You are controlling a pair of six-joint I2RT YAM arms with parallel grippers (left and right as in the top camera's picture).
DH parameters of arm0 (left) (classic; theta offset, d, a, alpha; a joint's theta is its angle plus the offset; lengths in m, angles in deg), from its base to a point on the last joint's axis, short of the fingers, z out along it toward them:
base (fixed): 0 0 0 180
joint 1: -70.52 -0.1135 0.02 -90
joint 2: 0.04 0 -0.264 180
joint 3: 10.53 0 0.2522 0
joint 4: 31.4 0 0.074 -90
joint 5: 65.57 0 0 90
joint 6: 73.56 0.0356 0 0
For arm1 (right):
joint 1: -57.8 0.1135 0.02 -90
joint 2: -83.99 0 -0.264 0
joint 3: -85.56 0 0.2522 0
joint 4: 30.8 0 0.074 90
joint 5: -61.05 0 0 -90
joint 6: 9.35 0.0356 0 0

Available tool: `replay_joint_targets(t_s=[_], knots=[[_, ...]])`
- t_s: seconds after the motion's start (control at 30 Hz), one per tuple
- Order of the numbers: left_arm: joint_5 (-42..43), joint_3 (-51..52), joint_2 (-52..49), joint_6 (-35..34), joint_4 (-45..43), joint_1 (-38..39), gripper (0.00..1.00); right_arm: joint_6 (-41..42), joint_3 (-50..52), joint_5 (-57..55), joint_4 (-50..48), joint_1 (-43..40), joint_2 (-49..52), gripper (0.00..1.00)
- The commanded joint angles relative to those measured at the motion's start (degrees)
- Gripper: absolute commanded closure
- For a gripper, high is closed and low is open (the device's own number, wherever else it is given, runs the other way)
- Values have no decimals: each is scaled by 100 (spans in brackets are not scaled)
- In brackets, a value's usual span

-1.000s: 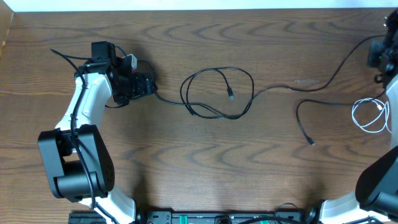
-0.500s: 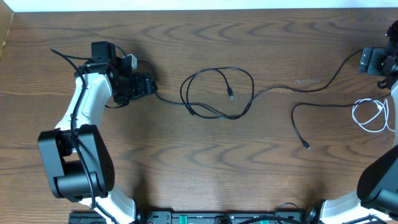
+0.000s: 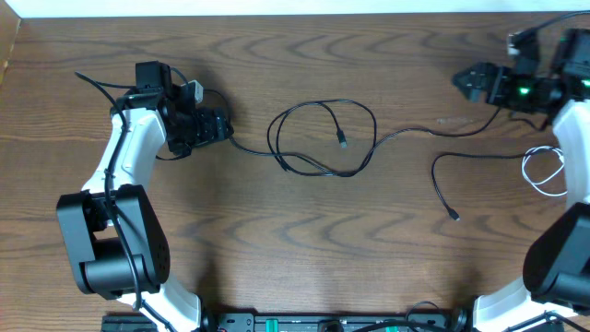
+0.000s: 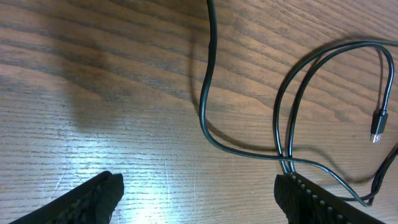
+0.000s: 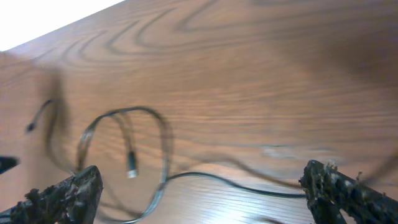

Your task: Untangle cables

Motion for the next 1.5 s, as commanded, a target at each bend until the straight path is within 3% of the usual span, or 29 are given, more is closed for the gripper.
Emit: replay_joint_targets(t_s=[0.0,0.1,0.2,0.3,0.37,0.43,0.5,0.57,0.63,0.7,0.83,1.3,1.33,1.47], knots=[[-55,-11,-13,50,11,7,16,385,234,302,-129,551,70,1],[-55,-11,-13,48,11,7,16,1001,509,-166,-466,1019,72,1],[-55,-11,-13,48,13,7,16,2459,911,-1711,-734,1624,72,1],[-55,-11,-13,50,13,7,16,2833,1198,-2020,-1139,1963,72,1],[-55,-11,-13,48,13,7,16,2865,1440,-2020,-1593,2212,72,17],[-55,-11,-13,48,13,7,16,2929,1580,-2031,-1775,2367,72,44],[-55,-11,-13,48,13,7,16,3657,1718,-2225,-1705,2573,72,74],[-55,-11,-13,48,13,7,16,4325,1853,-2503,-1676,2734,72,81],[-55,-11,-13,48,13,7,16,4741,1961,-2800,-1679,2826,72,77],[-55,-11,-13,48,13,7,16,5141,2081,-3202,-1676,2959,72,58],[-55,-11,-13,48,13,7,16,5700,2328,-4256,-1742,3276,72,51],[-52,-11,-13,48,13,7,16,6124,2546,-4675,-2490,3410,660,52],[-52,-11,-13,48,13,7,16,6124,2546,-4673,-2518,3410,763,55],[-55,-11,-13,48,13,7,16,6122,2546,-4631,-2632,3407,874,92]])
